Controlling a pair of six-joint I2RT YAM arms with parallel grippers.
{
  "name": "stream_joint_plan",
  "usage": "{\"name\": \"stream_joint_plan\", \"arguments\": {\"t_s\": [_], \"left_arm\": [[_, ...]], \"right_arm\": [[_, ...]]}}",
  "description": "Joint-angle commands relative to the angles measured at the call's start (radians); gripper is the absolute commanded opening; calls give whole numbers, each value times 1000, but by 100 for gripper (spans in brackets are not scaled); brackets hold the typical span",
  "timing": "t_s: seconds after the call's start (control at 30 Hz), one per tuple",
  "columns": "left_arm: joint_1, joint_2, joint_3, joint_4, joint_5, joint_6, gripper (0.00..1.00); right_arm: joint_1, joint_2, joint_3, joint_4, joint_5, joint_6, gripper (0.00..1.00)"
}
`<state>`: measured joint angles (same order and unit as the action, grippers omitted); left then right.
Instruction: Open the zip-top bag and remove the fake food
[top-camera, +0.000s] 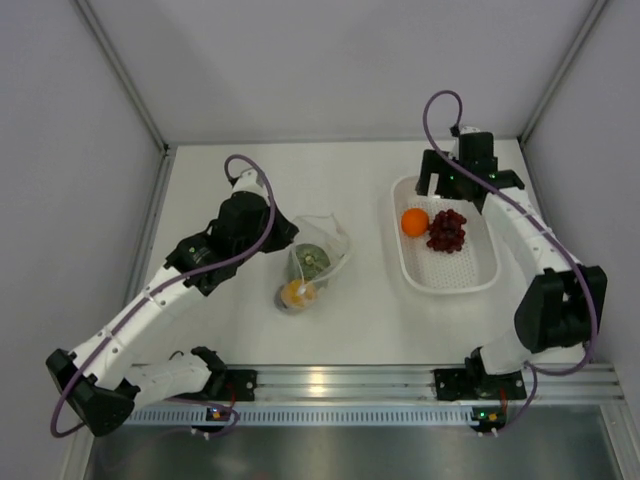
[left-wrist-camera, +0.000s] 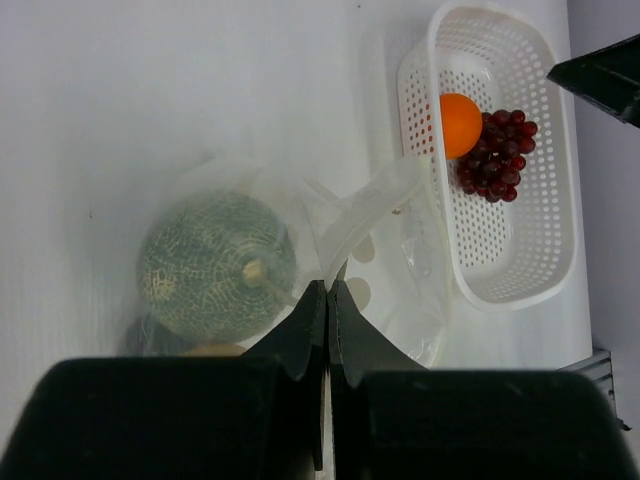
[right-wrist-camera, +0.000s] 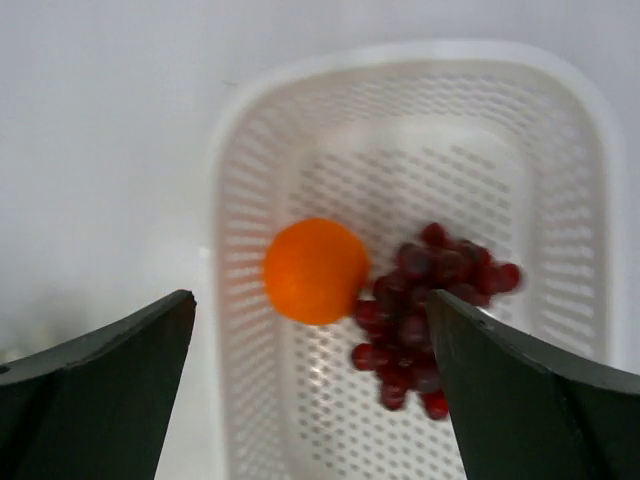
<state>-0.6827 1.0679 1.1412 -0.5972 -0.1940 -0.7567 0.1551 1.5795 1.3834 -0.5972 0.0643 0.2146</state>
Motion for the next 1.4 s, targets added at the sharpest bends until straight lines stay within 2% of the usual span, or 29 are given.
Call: {"name": "stream_joint_plan", "arguments": {"t_s": [0.0,0.03,0.07,0.1,0.13,0.17,0.2,0.27,0.3,0.4,0.53,0.6,0.93,1.17,1.33,1.37], "left_arm": [[0,9,38,76,19,-12,0],[0,13,32,80,21,-15,0],[0,18,28,89,19,-21,0],[0,20,25,91,18,-24,0],[0,21,19,96,16,-27,0],[0,23,14,100,16,-32,0],[0,24,12,105,21,-33,0],[0,29,11,106,27,-36,0],[0,29,9,109,33,-39,0],[0,30,9,115,39,-44,0],[0,32,3,126,65,-38,0],[0,32,3,126,73,-35,0],[0,20,-23,131,65,-27,0],[0,21,-29,131,54,-27,0],[0,27,-29,134,62,-30,0],[0,29,-31,134,61,-30,0]], "right_arm": [[54,-203,-144,282,-437,86,99],[58,-228,-186,448,-633,129,100],[70,-258,-205,465,-662,170,99],[137,-268,-193,444,-631,154,97],[191,-276,-178,401,-513,122,95],[254,-286,-166,360,-465,62,93],[368,-291,-158,356,-427,46,85],[447,-292,-159,382,-405,42,73],[498,-289,-161,385,-365,54,62],[569,-248,-135,358,-304,103,49],[673,-162,-95,312,-227,14,48],[713,-127,-55,251,-202,-12,43],[745,-61,-159,283,-184,-122,44],[771,-44,-239,290,-215,-133,47],[778,-10,-264,313,-156,-146,43],[779,-3,-261,313,-159,-149,37]]}}
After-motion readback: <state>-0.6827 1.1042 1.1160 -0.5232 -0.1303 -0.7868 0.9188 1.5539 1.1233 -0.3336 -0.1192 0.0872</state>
